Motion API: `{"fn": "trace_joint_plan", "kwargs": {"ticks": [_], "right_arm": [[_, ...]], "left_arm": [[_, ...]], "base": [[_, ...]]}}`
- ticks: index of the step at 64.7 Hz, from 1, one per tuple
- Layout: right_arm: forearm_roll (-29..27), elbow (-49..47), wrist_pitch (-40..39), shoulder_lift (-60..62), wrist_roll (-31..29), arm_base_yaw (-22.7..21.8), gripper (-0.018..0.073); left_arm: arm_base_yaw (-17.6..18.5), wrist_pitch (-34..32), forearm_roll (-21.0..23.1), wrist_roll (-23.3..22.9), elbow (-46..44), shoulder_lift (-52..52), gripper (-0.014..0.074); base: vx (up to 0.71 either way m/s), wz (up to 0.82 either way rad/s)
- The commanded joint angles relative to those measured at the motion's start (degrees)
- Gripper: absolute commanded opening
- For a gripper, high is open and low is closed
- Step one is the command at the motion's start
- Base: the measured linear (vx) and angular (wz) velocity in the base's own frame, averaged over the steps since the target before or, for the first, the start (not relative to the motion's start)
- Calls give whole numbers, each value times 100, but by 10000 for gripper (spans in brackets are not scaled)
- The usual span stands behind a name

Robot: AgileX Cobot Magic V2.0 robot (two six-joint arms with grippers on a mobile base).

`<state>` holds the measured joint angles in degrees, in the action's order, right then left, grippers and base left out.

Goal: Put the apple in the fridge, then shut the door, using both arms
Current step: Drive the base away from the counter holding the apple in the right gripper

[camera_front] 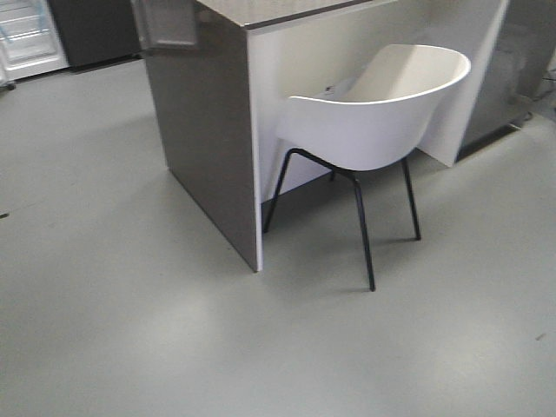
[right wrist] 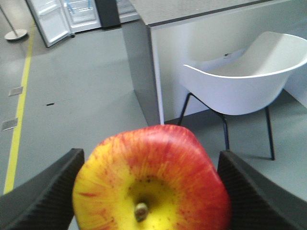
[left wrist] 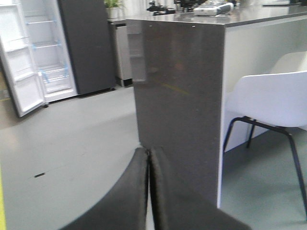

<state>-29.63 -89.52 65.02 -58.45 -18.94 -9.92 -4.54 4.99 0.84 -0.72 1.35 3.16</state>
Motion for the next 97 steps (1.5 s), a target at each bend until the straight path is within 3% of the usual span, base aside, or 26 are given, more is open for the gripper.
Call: {"fn": "trace_joint_plan", "kwargs": {"ticks": [1, 97], "right_arm": [[-174, -156, -401, 59, -27, -34, 185], [-174, -156, -413, 59, -27, -34, 185]], "left_arm": [[48, -391, 7, -43, -124, 45, -6], [48, -391, 7, -43, -124, 45, -6]], "base": [[0, 36], [6, 34]]}}
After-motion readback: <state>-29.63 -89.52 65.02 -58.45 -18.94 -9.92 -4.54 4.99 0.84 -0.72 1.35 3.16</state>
